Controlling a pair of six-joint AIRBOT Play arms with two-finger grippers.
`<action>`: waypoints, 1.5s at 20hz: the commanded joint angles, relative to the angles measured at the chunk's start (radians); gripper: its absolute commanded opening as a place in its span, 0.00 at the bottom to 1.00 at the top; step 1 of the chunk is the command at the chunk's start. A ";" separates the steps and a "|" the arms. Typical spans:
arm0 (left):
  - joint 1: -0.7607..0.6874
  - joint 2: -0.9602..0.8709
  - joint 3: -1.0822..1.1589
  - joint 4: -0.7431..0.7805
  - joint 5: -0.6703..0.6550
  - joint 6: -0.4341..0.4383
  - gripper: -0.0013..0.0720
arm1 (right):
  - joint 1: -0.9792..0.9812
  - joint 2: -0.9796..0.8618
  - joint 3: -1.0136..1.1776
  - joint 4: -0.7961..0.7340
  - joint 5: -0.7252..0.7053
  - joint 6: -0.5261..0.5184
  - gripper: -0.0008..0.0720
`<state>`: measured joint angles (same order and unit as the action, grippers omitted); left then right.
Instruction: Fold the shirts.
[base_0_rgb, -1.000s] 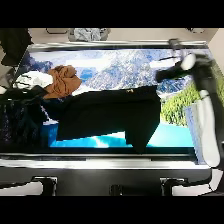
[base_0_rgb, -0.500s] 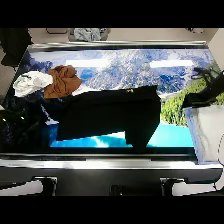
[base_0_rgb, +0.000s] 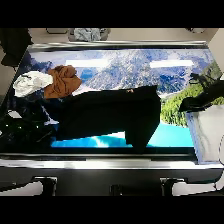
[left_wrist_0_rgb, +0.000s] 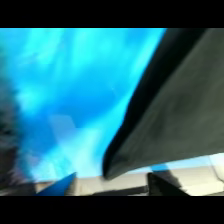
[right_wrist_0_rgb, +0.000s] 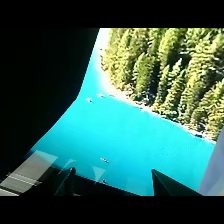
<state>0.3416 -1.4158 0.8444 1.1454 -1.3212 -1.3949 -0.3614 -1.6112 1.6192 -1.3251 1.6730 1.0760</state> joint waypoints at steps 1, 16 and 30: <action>-0.034 -0.003 -0.013 -0.055 0.085 -0.003 0.63 | -0.001 0.001 -0.003 0.005 -0.003 -0.004 0.78; -0.079 0.038 -0.029 -0.055 0.135 -0.018 0.07 | -0.001 -0.042 -0.385 0.304 -0.329 -0.060 0.82; -0.081 0.063 0.046 -0.009 0.106 0.038 0.06 | 0.142 -0.109 -0.364 0.336 -0.368 -0.051 0.07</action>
<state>0.2604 -1.3666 0.8417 1.0985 -1.1938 -1.3911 -0.2455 -1.7351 1.2396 -0.9897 1.3094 1.0393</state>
